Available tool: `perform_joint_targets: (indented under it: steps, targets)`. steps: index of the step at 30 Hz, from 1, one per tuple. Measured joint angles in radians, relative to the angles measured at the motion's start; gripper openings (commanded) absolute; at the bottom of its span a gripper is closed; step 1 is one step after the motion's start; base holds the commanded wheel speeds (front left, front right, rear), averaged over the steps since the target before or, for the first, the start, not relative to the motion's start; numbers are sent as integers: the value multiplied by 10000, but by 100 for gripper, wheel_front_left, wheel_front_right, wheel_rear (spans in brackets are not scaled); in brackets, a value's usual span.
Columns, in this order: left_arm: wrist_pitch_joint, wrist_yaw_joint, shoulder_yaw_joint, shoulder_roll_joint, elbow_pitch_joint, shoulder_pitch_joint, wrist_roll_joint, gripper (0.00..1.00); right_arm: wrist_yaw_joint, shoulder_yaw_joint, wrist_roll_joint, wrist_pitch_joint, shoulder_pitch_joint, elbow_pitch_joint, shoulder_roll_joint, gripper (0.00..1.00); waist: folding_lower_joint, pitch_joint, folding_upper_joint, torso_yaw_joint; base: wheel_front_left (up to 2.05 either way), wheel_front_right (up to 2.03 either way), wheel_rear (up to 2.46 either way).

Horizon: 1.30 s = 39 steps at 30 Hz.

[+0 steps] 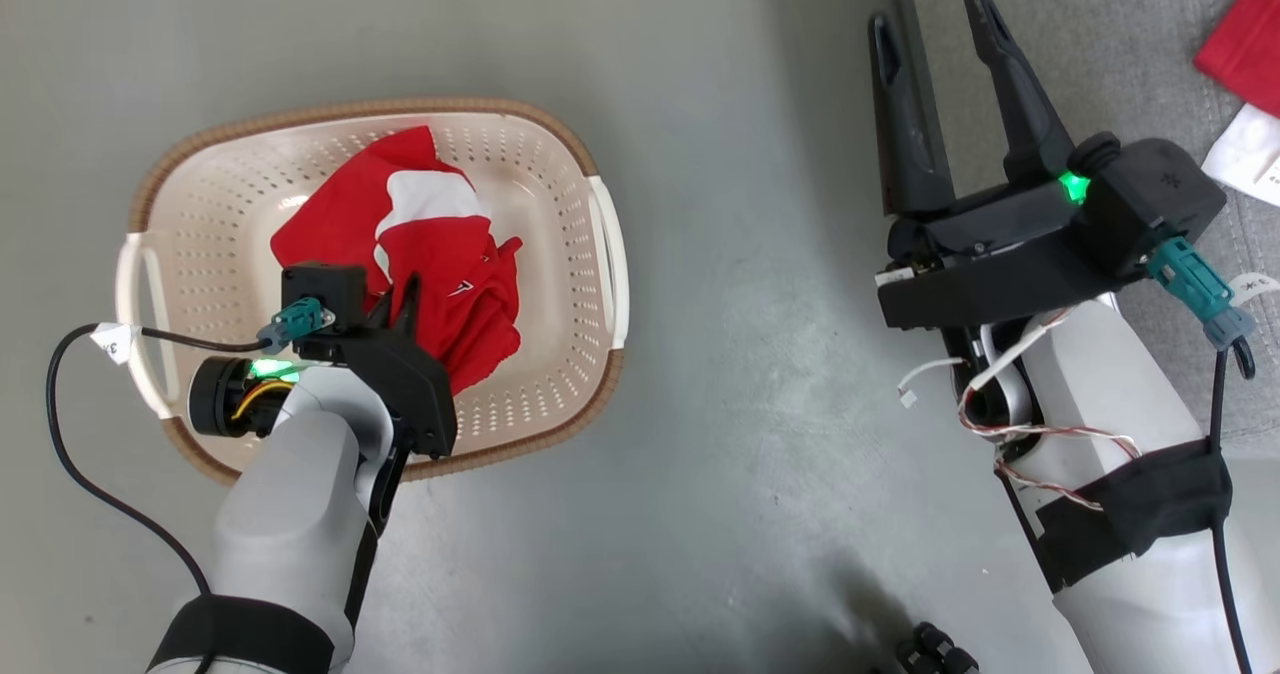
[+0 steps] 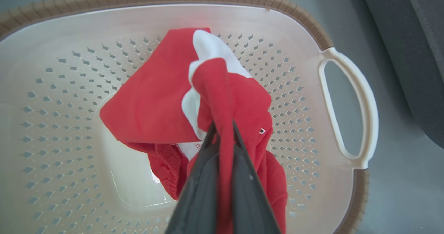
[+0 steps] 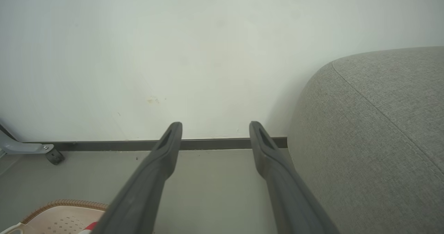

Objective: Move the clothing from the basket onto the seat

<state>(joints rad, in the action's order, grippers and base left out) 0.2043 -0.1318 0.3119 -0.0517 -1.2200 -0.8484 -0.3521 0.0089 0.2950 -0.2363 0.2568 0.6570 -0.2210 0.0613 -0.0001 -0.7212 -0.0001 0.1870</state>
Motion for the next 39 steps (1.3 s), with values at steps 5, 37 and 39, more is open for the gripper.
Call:
perform_joint_targets:
  steps: [5, 37, 39]
  targets:
    - [88, 0, 81, 100, -4, 146, -81, 0, 90, -117, 6, -2, -194, -201, 4, 100, 0, 474, 0, -160, 0, 0, 0]
    - [357, -2, 736, 199, 336, 2154, -1264, 0, 529, -485, 35, -2, -1435, -1231, 19, 100, 0, 3704, 0, -1271, 0, 0, 0]
    - [372, -2, 757, 199, 403, 2273, -1344, 0, 531, -520, 35, -2, -1513, -1233, 21, 100, 0, 3895, 0, -1343, 0, 0, 0]
